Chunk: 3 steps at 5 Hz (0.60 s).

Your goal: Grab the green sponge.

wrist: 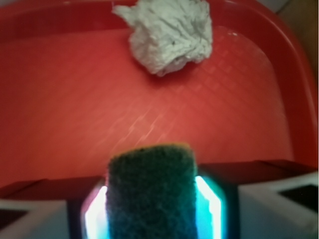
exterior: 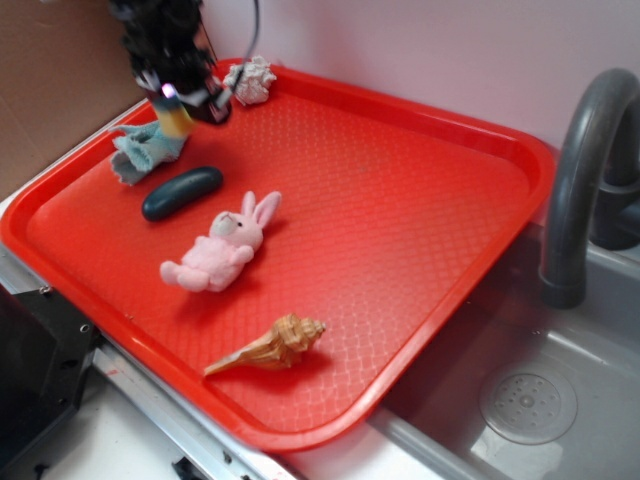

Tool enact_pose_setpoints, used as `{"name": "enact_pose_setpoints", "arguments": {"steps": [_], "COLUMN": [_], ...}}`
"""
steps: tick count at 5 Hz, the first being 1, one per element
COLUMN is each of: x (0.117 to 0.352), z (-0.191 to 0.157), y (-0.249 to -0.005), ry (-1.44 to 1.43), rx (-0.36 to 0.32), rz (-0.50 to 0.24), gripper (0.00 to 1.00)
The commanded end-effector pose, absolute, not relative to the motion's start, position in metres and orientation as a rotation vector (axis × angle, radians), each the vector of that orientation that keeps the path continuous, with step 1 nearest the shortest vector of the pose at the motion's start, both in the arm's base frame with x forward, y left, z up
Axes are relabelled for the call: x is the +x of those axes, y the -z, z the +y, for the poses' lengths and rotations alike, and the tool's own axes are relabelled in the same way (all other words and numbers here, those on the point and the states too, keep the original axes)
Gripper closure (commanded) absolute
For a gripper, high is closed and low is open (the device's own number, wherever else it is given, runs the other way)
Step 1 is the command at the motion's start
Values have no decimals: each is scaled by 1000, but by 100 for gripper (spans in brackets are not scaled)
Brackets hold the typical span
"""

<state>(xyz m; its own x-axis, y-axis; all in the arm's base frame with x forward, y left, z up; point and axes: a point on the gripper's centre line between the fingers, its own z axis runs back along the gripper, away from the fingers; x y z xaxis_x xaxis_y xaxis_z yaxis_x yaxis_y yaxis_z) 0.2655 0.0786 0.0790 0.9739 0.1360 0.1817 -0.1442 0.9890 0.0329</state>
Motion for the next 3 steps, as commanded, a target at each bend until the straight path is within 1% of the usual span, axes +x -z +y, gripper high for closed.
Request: {"name": "enact_pose_setpoints", "arguments": {"steps": [1,2,3], "x": [235,211,210], "z": [9,0,7], "y": [-192,-216,-211], "ry": [-72,-71,-30], "rx": [-82,-115,-179], "rz": [-247,-278,-227], "gripper": [100,100,100]}}
